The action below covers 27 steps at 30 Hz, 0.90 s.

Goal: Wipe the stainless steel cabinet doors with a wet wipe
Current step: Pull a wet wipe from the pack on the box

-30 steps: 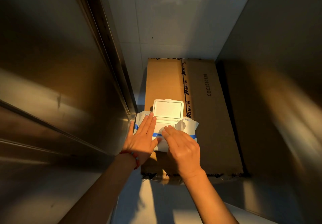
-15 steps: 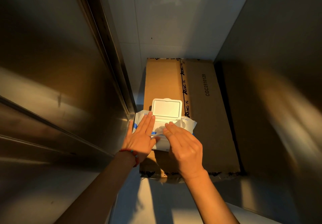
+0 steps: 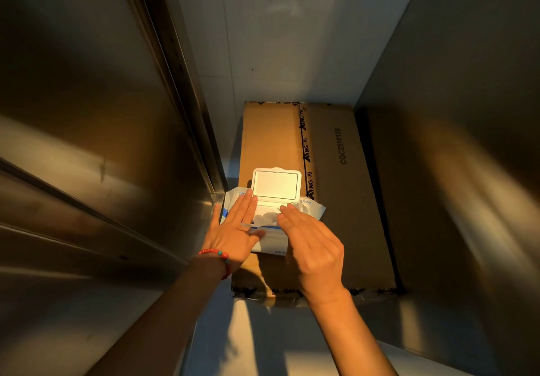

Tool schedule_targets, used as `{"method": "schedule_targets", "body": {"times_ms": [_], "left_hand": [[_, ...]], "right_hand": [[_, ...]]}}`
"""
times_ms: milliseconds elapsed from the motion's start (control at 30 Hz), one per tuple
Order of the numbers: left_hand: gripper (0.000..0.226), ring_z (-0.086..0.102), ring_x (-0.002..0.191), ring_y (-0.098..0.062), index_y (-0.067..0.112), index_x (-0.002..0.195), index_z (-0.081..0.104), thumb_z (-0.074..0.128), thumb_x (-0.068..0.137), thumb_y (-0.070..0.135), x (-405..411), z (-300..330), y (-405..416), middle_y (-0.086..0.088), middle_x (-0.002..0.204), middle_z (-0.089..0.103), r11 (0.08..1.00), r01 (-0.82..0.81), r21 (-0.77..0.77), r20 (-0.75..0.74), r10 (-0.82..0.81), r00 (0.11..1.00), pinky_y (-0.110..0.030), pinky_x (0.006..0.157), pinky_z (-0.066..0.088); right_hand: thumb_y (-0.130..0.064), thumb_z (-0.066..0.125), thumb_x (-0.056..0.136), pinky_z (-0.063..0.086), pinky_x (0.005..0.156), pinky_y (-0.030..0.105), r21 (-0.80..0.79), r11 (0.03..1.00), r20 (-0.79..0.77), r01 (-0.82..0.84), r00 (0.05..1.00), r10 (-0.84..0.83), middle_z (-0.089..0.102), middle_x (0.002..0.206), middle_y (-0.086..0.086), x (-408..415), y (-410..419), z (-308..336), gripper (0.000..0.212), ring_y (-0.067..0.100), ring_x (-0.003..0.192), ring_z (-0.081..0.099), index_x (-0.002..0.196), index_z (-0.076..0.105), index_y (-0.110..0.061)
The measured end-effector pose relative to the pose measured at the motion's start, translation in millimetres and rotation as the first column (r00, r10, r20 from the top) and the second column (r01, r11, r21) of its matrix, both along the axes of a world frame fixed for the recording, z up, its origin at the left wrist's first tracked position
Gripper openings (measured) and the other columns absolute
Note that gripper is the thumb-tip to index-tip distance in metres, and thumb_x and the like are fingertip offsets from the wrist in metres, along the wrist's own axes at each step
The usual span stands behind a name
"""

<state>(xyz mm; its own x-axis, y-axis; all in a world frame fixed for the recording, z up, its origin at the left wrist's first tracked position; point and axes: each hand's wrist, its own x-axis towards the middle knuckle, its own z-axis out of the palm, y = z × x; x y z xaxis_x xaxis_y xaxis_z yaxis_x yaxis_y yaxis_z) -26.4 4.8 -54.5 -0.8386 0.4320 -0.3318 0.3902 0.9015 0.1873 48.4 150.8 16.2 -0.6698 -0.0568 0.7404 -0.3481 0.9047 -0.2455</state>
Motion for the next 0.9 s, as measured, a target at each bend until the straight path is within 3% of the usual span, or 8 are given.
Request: {"method": "schedule_targets", "body": {"times_ms": [67, 267, 567, 633, 733, 800, 867, 900], "left_hand": [[0.068, -0.024, 0.137, -0.009, 0.027, 0.144, -0.022, 0.022, 0.098, 0.049, 0.0, -1.1, 0.5, 0.007, 0.150, -0.028, 1.000, -0.009, 0.003, 0.005, 0.009, 1.000, -0.041, 0.103, -0.026], [0.069, -0.021, 0.139, -0.012, 0.027, 0.141, -0.025, 0.020, 0.096, 0.054, -0.2, 0.2, 2.2, 0.005, 0.154, -0.023, 0.999, -0.027, -0.025, -0.021, 0.027, 0.999, -0.042, 0.102, -0.026], [0.070, -0.018, 0.142, -0.018, 0.021, 0.144, -0.022, 0.018, 0.096, 0.052, 5.1, 11.3, 6.1, 0.000, 0.154, -0.022, 0.993, -0.024, -0.114, -0.052, 0.019, 0.998, -0.045, 0.103, -0.022], [0.068, -0.018, 0.142, -0.018, 0.022, 0.145, -0.020, 0.017, 0.097, 0.052, 5.2, 14.2, 6.3, 0.001, 0.155, -0.021, 0.994, -0.027, -0.110, -0.051, 0.021, 0.998, -0.045, 0.102, -0.023], [0.068, -0.017, 0.143, -0.019, 0.025, 0.147, -0.016, 0.019, 0.096, 0.053, 5.9, 18.3, 6.7, 0.001, 0.156, -0.018, 0.991, -0.018, -0.132, -0.044, 0.012, 0.999, -0.048, 0.105, -0.020], [0.068, -0.014, 0.143, -0.018, 0.025, 0.148, -0.014, 0.019, 0.096, 0.053, 7.0, 21.3, 5.8, 0.002, 0.156, -0.015, 0.993, -0.037, -0.110, -0.045, 0.032, 0.998, -0.049, 0.108, -0.017], [0.068, -0.015, 0.143, -0.016, 0.023, 0.148, -0.015, 0.018, 0.097, 0.052, 9.4, 24.8, 3.2, 0.003, 0.156, -0.015, 0.993, -0.052, -0.107, -0.049, 0.047, 0.998, -0.049, 0.109, -0.015], [0.068, -0.015, 0.142, -0.015, 0.022, 0.148, -0.016, 0.018, 0.097, 0.052, 11.1, 27.1, 1.4, 0.002, 0.156, -0.016, 0.992, -0.058, -0.110, -0.053, 0.053, 0.997, -0.048, 0.110, -0.014]], "right_hand": [[-0.013, 0.066, 0.080, 0.056, 0.078, 0.038, 0.001, 1.000, -0.010, 0.009, 1.000, -0.009, 0.072, 0.094, 0.017, -0.3, 0.3, 4.4, 0.020, 0.026, 0.090, 0.070, 0.089, 0.073, 0.003], [-0.007, 0.080, 0.064, 0.055, 0.078, 0.037, 0.008, 1.000, 0.001, 0.009, 1.000, -0.009, 0.072, 0.093, 0.017, 3.4, 3.1, 16.7, 0.026, 0.026, 0.089, 0.070, 0.087, 0.073, 0.003], [-0.003, 0.076, 0.071, 0.059, 0.074, 0.037, -0.027, 1.000, -0.027, -0.004, 1.000, 0.004, 0.071, 0.094, 0.017, 9.8, 0.6, 29.0, 0.018, 0.025, 0.090, 0.070, 0.087, 0.073, 0.004], [-0.004, 0.065, 0.084, 0.059, 0.072, 0.037, -0.032, 0.999, -0.050, -0.001, 0.999, -0.001, 0.071, 0.094, 0.018, 10.5, 0.4, 31.1, 0.012, 0.026, 0.091, 0.070, 0.087, 0.073, 0.004], [-0.010, 0.052, 0.095, 0.059, 0.071, 0.038, -0.044, 0.999, -0.083, -0.013, 0.996, 0.009, 0.071, 0.095, 0.019, 9.4, 0.2, 38.6, 0.027, 0.027, 0.091, 0.069, 0.087, 0.073, 0.005], [-0.007, 0.054, 0.093, 0.059, 0.072, 0.038, -0.041, 0.999, -0.108, -0.020, 0.994, 0.016, 0.071, 0.095, 0.020, 7.6, -0.9, 46.5, 0.023, 0.027, 0.092, 0.069, 0.087, 0.072, 0.006], [0.000, 0.067, 0.082, 0.059, 0.074, 0.038, -0.030, 0.999, -0.118, -0.032, 0.993, 0.028, 0.070, 0.096, 0.020, 5.0, -0.1, 54.4, 0.010, 0.027, 0.093, 0.069, 0.088, 0.072, 0.007], [0.002, 0.073, 0.075, 0.059, 0.076, 0.037, -0.021, 0.999, -0.115, -0.034, 0.993, 0.031, 0.070, 0.097, 0.020, 4.4, 0.2, 58.1, 0.014, 0.027, 0.093, 0.069, 0.088, 0.072, 0.007]]}}
